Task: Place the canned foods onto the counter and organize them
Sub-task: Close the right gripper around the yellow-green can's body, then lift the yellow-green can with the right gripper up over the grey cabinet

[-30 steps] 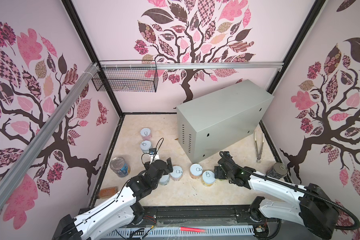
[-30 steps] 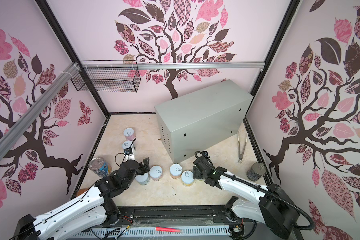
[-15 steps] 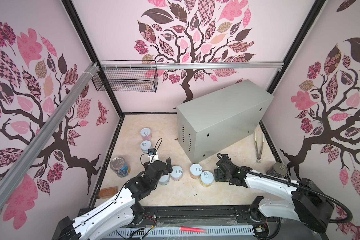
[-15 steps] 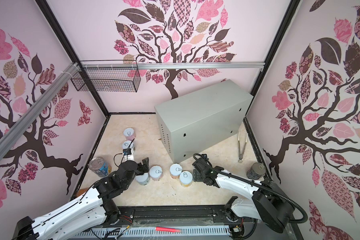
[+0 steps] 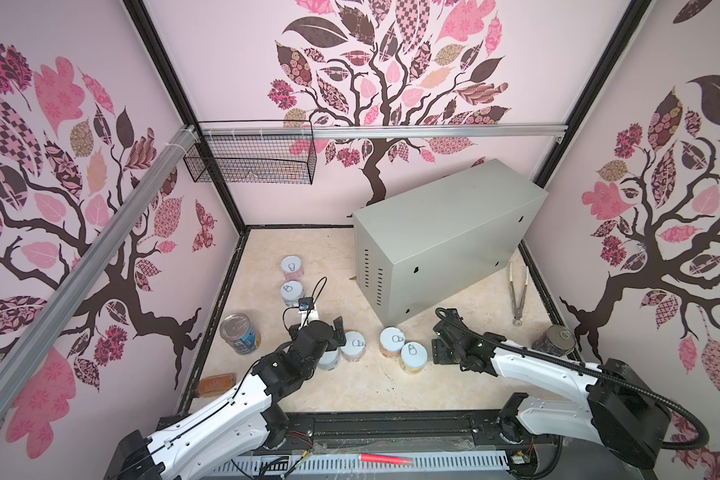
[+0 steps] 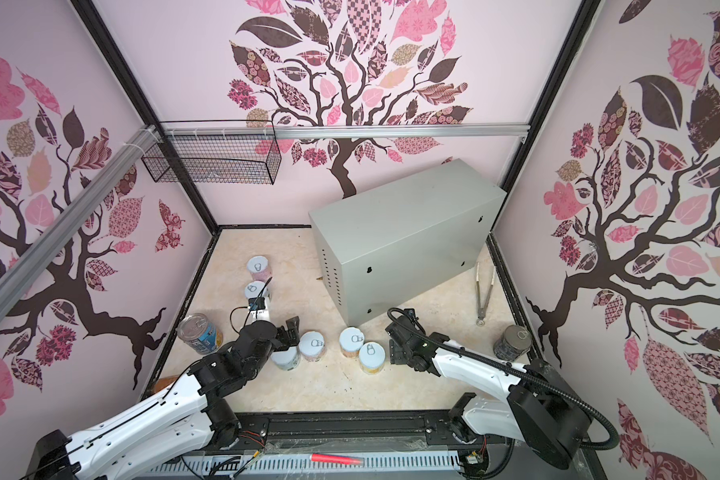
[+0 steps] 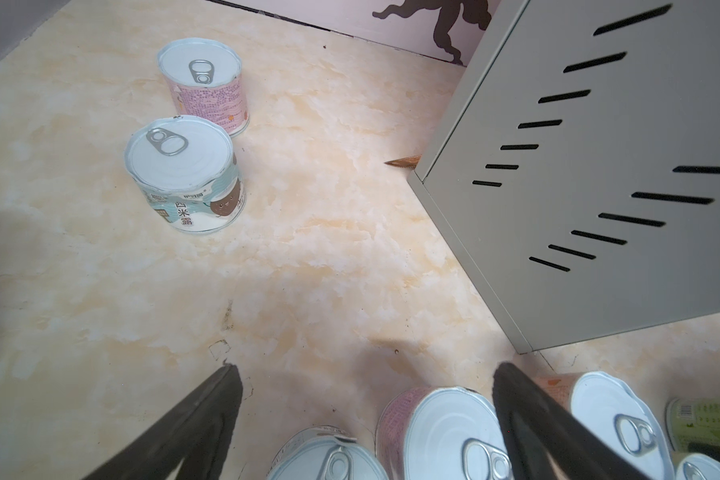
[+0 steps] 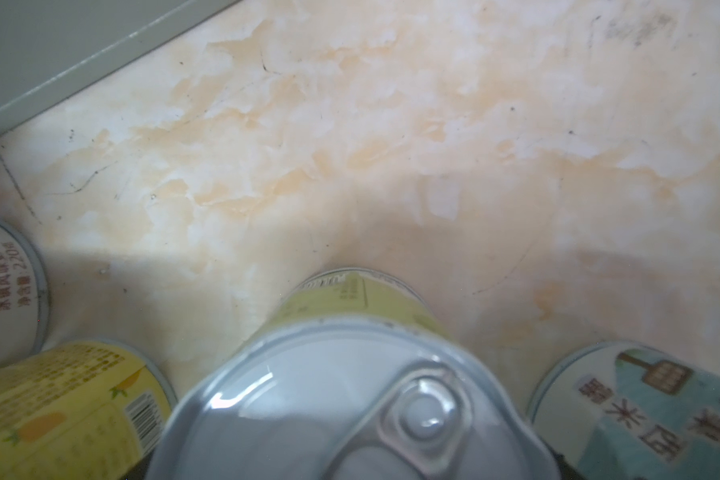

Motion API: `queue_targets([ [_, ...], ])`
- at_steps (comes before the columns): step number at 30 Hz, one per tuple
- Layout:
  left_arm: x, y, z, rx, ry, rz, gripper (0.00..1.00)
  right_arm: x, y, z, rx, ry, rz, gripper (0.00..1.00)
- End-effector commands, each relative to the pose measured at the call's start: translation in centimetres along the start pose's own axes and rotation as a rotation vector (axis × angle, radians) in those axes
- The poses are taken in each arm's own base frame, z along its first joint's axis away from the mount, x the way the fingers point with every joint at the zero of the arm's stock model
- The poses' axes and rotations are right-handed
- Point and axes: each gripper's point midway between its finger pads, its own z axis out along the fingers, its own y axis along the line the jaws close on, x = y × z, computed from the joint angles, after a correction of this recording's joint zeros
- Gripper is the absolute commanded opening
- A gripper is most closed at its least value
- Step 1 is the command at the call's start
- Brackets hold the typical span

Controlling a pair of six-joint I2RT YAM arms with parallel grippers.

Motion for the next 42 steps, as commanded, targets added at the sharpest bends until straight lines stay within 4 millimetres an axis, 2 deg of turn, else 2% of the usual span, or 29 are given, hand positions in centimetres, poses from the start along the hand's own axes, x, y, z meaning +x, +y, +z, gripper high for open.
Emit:
queue_targets([
  [1, -0.5, -1.3, -0.5, 0.059, 0.015, -0.032, 0.98, -2.3, 0.5, -1.9, -0.018, -0.069, 0.008, 0.49],
  [9, -1.3, -3.1, -2.2, 0.163, 0.063, -0.052, 0.98, -5.1, 0.7, -5.5, -0.027, -0.139, -0.026, 0.49],
  [17, -2.3, -4.9, -4.7, 0.254, 0.145, 0.004, 0.98, -7.7, 1.3, -9.6, -0.061, -0.188, -0.04, 0.48],
  [23, -3.3, -3.5, -5.9, 0.164, 0.184, 0.03, 0.98, -9.9, 1.3, -14.2, -0.1, -0.268, -0.059, 0.46],
  [29, -3.4, -2.2, -5.4, -0.044, 0.32, 0.082, 0.98, -11.5, 0.9, -18.5, -0.114, -0.308, -0.078, 0.46],
  [32, -4.7, -0.6, -5.9, -0.188, 0.336, 0.115, 0.98, -12.4, 0.8, -20.7, -0.127, -0.337, -0.079, 0.45],
  [34, -5.7, -0.5, -6.3, -0.21, 0.328, 0.138, 0.98, -13.0, 0.7, -22.0, -0.132, -0.35, -0.083, 0.45],
  [38, -7.3, -2.7, -7.9, -0.067, 0.338, 0.201, 0.98, -14.2, 0.5, -24.6, -0.128, -0.382, -0.089, 0.44],
  [42, -9.4, -4.1, -10.2, 0.098, 0.23, 0.161, 0.98, -15.7, 0.5, -27.2, -0.135, -0.419, -0.084, 0.44],
])
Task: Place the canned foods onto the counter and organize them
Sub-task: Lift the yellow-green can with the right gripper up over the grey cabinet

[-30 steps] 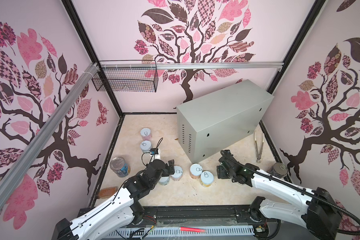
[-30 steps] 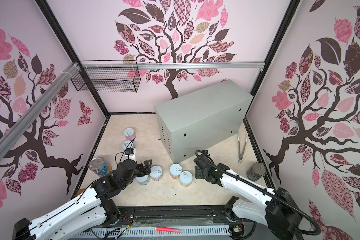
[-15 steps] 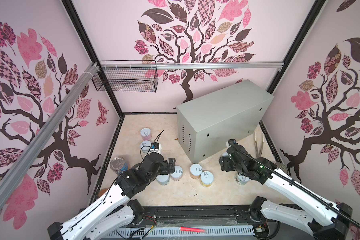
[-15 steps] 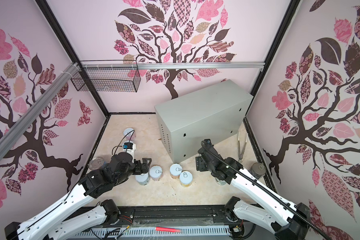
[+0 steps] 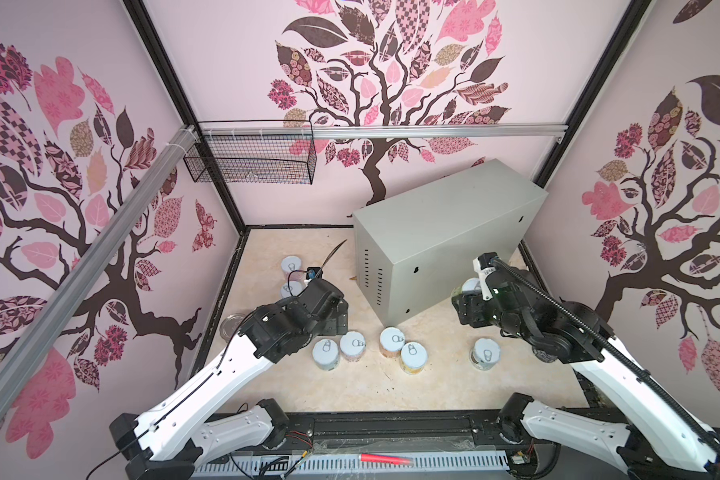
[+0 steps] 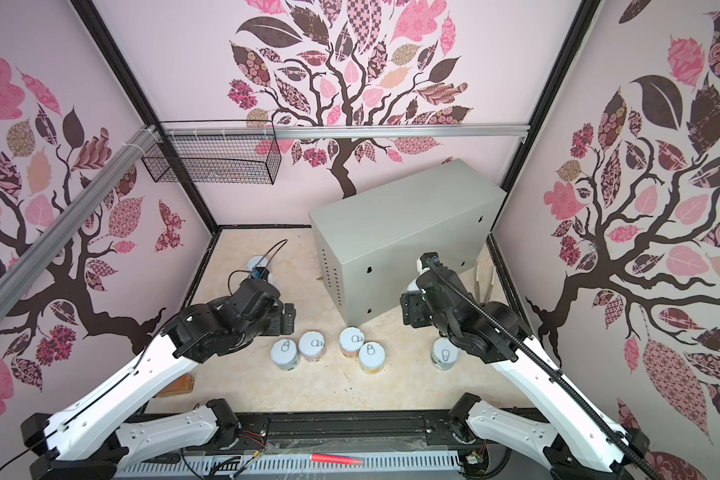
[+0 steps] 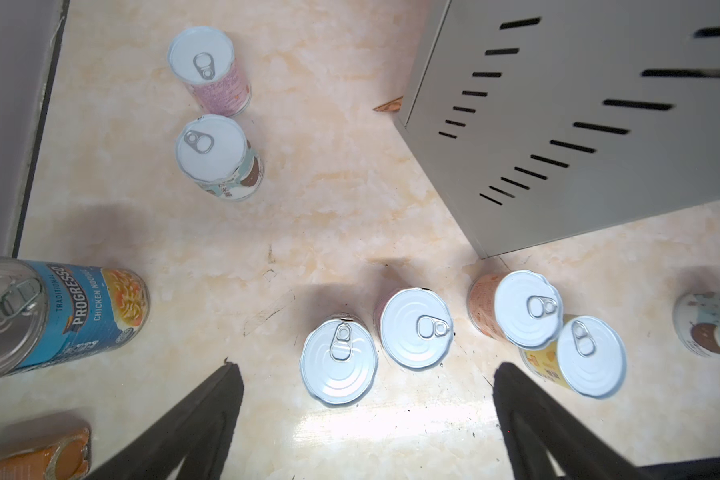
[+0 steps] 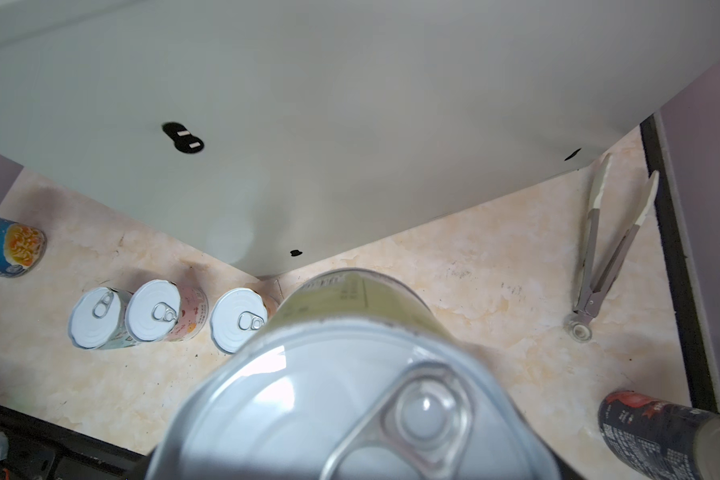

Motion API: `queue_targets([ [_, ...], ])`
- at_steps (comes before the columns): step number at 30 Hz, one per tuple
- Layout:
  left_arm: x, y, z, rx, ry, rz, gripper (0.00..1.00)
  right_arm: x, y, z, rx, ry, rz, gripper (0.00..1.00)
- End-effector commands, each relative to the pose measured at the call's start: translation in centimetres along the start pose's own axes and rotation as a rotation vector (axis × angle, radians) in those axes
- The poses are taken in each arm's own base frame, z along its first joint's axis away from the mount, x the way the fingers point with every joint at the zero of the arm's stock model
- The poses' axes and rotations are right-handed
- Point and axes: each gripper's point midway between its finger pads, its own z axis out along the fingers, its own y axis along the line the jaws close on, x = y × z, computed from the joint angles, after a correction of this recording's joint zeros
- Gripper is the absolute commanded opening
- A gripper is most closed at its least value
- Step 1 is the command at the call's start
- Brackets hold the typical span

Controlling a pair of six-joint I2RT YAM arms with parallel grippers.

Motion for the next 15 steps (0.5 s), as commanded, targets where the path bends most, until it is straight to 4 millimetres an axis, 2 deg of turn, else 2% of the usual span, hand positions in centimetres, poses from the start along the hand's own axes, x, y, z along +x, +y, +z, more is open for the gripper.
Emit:
queue_targets([
  [1, -1.9, -0.7, -3.9, 0.15, -0.118, 0.018, 0.98, -3.1, -0.3, -2.5, 0.014, -0.074, -0.002, 0.44],
  [4, -3.0, -0.4, -5.8, 0.169, -0.164, 0.029, 0.98, -5.2, -0.3, -3.8, 0.03, -0.104, 0.003, 0.42],
  [7, -3.7, -0.4, -6.6, 0.157, -0.158, 0.058, 0.98, -7.4, -0.3, -4.9, 0.045, -0.148, 0.013, 0.42],
  [15, -4.9, -3.0, -7.6, 0.261, -0.138, 0.109, 0.98, -13.4, 0.2, -6.3, 0.096, -0.225, 0.014, 0.41],
])
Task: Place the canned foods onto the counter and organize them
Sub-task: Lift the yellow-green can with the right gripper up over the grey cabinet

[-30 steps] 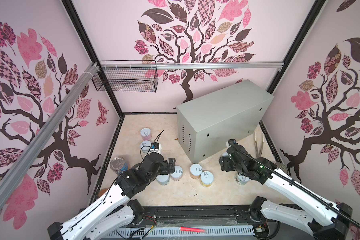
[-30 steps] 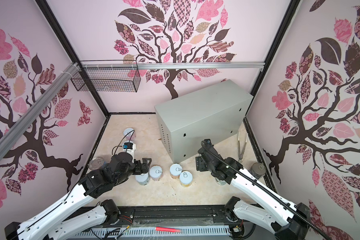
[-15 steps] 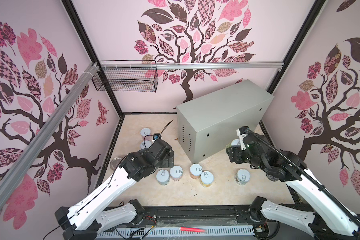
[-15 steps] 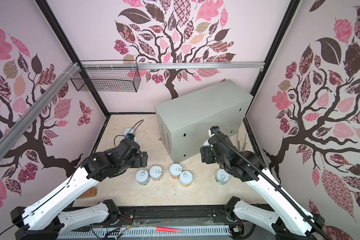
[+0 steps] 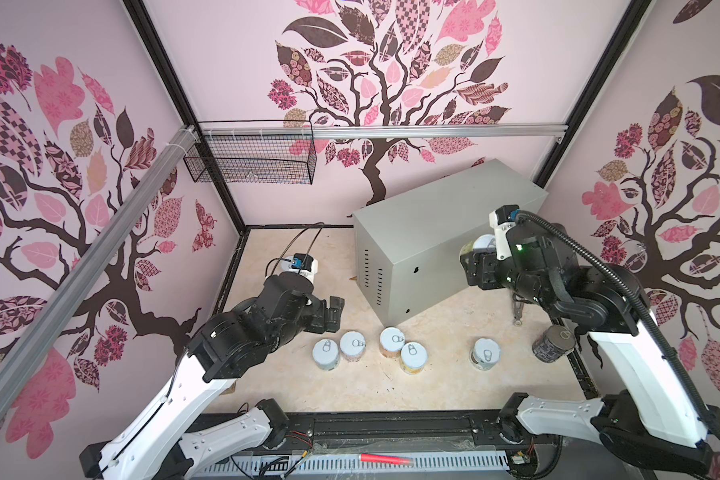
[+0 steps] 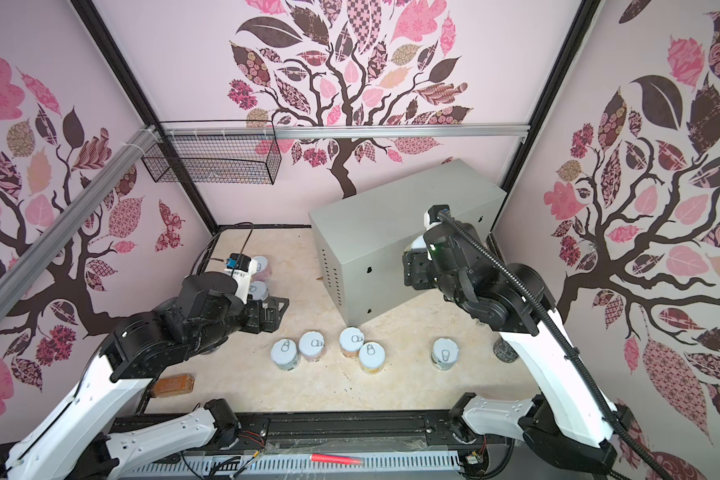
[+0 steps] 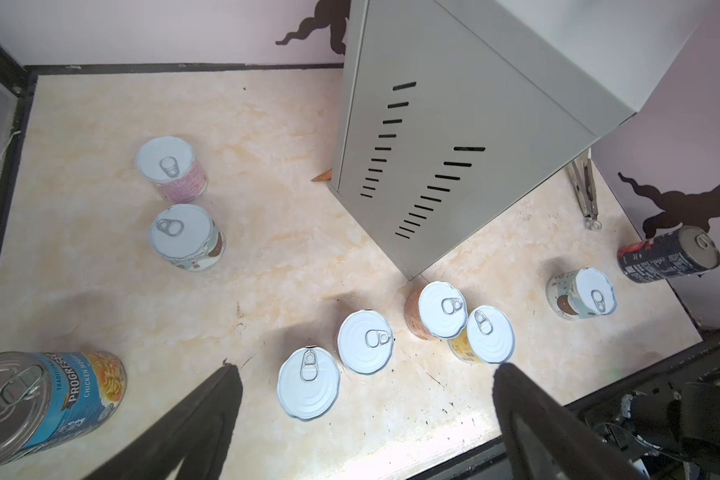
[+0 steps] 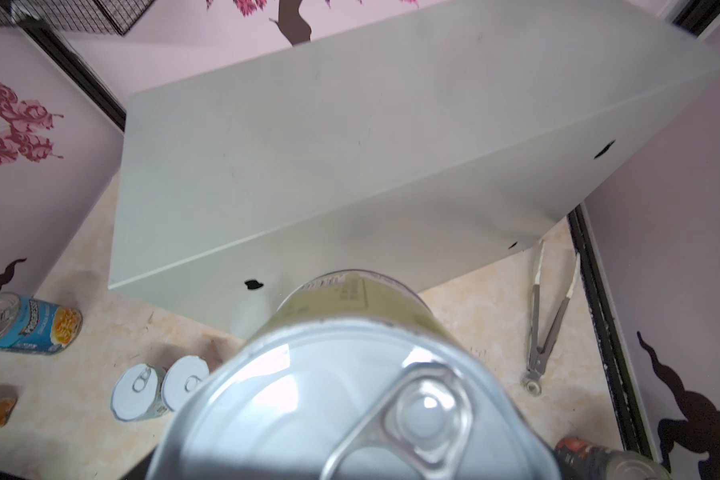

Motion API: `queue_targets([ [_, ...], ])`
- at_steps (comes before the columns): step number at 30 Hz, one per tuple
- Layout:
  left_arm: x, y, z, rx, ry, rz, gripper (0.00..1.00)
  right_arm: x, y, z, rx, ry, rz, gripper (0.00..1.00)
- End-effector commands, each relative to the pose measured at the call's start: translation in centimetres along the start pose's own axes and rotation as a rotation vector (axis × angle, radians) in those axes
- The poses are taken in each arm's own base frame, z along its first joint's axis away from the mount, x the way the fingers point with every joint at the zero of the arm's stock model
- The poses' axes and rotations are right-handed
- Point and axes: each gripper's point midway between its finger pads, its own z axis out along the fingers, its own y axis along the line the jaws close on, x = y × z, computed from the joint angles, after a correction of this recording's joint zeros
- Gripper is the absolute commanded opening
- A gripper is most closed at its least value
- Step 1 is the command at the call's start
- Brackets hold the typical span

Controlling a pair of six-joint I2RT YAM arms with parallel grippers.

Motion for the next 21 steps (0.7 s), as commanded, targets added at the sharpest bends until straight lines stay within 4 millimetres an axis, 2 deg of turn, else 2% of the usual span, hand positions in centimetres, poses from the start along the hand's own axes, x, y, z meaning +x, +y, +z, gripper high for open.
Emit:
queue_targets([
  [1, -1.0, -1.6, -1.1, 0.095, -0.005, 0.032, 0.98, -3.3, -0.7, -0.5, 0.044, -0.074, 0.014, 0.4],
  [4, -1.8, -2.3, -1.5, 0.153, -0.018, 0.023, 0.98, -5.1, -0.9, 0.3, 0.031, -0.086, 0.047, 0.4],
  [6, -2.2, -2.4, -1.7, 0.179, -0.03, 0.01, 0.98, -5.5, -1.3, 1.7, 0.042, -0.067, 0.052, 0.4],
  [9, -2.9, -2.4, -1.7, 0.205, -0.046, -0.013, 0.98, -7.1, -2.0, 3.1, 0.071, -0.081, 0.068, 0.41],
  [14, -3.2, -2.7, -1.0, 0.216, -0.055, -0.02, 0.98, -8.0, -4.0, 7.3, 0.101, -0.045, 0.122, 0.41],
  [21, -3.4, -2.6, -0.5, 0.206, -0.075, -0.006, 0.98, -8.8, -6.0, 11.9, 0.138, -0.02, 0.155, 0.41],
])
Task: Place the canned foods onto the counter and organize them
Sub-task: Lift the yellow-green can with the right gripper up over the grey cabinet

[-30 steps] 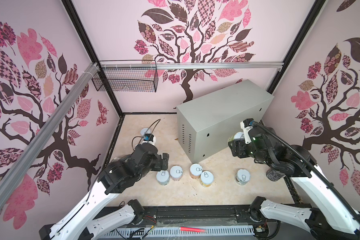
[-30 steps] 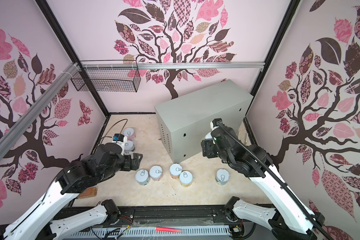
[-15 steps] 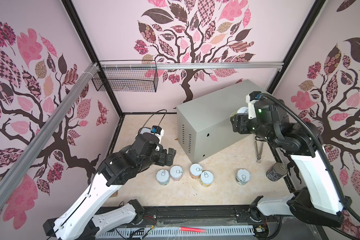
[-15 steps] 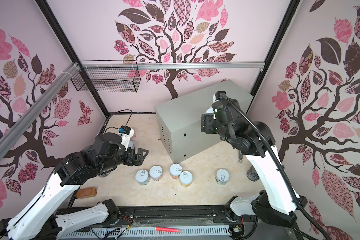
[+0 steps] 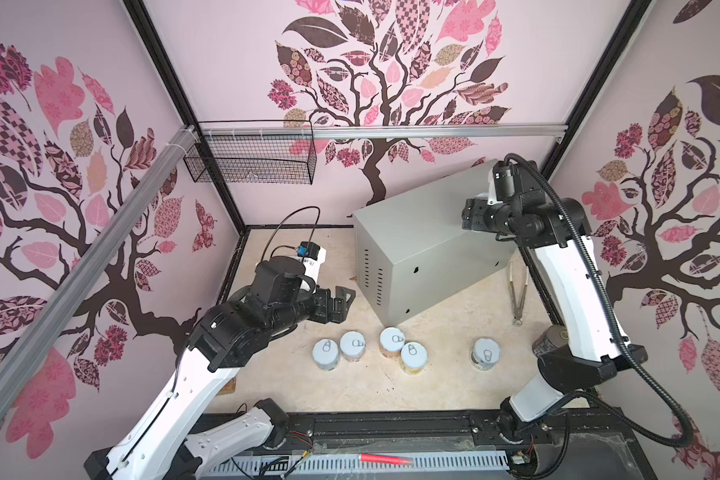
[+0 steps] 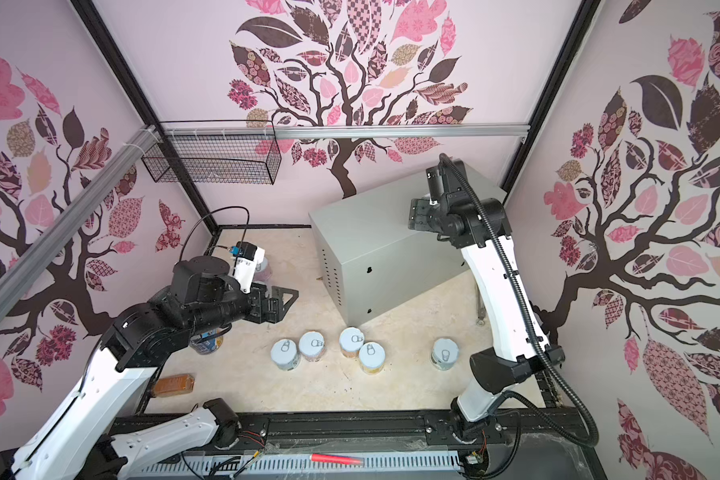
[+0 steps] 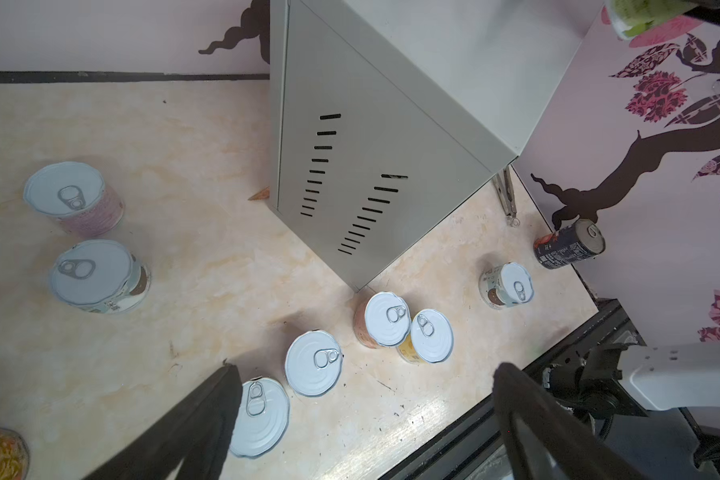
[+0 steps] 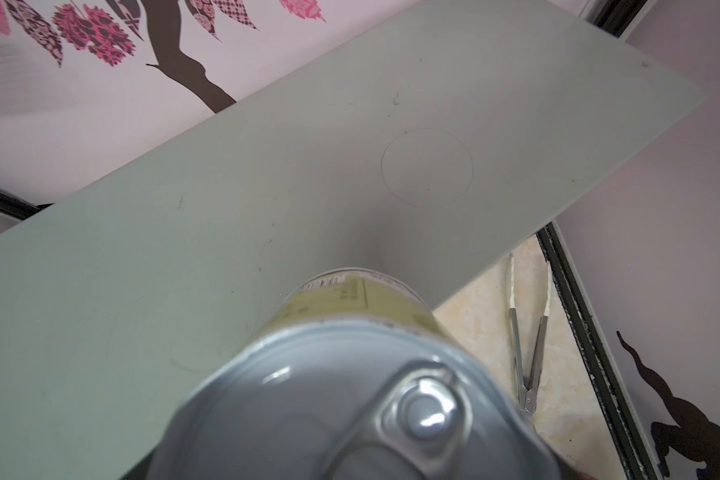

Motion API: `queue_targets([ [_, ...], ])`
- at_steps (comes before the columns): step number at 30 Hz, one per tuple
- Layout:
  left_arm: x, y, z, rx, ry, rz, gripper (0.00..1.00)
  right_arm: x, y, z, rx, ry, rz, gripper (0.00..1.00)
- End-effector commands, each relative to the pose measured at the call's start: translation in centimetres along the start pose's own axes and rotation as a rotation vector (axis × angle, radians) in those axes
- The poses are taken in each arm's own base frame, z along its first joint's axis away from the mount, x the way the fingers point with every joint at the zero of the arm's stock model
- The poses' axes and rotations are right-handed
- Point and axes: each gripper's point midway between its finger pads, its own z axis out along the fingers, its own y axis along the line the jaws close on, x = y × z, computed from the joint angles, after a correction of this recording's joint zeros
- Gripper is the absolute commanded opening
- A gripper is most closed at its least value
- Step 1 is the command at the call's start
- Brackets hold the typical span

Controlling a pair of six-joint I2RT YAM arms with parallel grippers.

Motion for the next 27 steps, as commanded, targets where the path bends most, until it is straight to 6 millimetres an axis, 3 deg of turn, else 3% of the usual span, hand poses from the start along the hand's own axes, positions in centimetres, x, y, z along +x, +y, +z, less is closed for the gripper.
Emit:
queue_targets([
  [1, -0.9, -0.4, -0.3, 0.023, -0.048, 0.02, 0.98, -3.3, 0.5, 0.1, -0.048, -0.094, 0.023, 0.41],
  [9, -0.1, -0.4, 0.6, 0.038, -0.042, 0.003, 0.98, -4.6, -0.9, 3.2, -0.022, -0.079, 0.026, 0.42],
  [17, 0.9, -0.5, 1.9, 0.048, 0.002, -0.004, 0.98, -4.5, -1.3, 5.8, 0.007, -0.052, 0.003, 0.65],
  [27, 1.3, 0.0, 2.0, 0.028, 0.003, -0.014, 0.98, -4.4, -1.0, 7.9, 0.008, -0.039, -0.012, 0.81],
])
